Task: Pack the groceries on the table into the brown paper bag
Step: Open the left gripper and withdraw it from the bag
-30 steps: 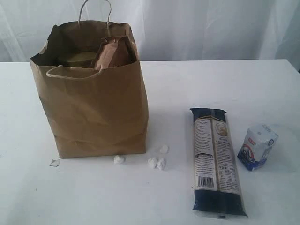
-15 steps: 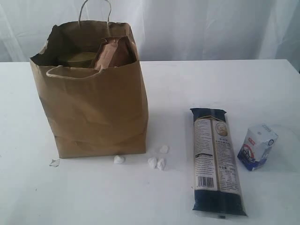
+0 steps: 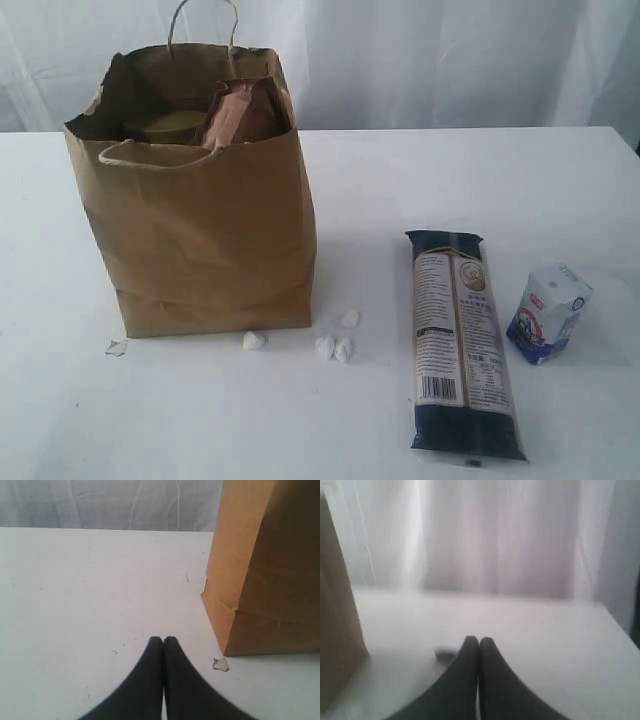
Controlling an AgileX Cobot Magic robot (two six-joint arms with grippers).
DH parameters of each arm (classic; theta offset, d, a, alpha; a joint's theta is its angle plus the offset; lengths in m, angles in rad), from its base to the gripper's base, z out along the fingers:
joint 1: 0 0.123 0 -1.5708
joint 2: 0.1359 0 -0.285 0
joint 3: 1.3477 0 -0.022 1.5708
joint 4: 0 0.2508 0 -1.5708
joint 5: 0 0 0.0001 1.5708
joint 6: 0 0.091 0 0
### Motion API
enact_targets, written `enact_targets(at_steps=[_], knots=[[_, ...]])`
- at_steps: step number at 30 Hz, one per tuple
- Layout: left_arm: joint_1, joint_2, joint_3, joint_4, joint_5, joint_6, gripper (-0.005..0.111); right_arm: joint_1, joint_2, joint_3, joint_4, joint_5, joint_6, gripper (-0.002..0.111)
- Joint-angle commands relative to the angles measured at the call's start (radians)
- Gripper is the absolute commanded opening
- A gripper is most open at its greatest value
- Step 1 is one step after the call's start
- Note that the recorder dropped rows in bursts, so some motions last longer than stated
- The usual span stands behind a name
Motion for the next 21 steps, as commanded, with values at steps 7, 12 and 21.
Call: enact_targets(at_steps=[7,12,21], knots=[[-0.005,-0.005,0.004,-0.003,0.038,-0.009,0.0,0.004,-0.005,-0.047,0.67,-1.171,-0.125,0.0],[-0.005,-0.005,0.004,0.0,0.243,-0.009,0.0,0.004,0.094,-0.39,0.707,-1.135,-0.121,0.0],[-0.005,-0.005,0.004,0.012,0.243,0.122,0.0,0.004,0.712,-0.911,0.615,-0.873,-0.827,0.0]])
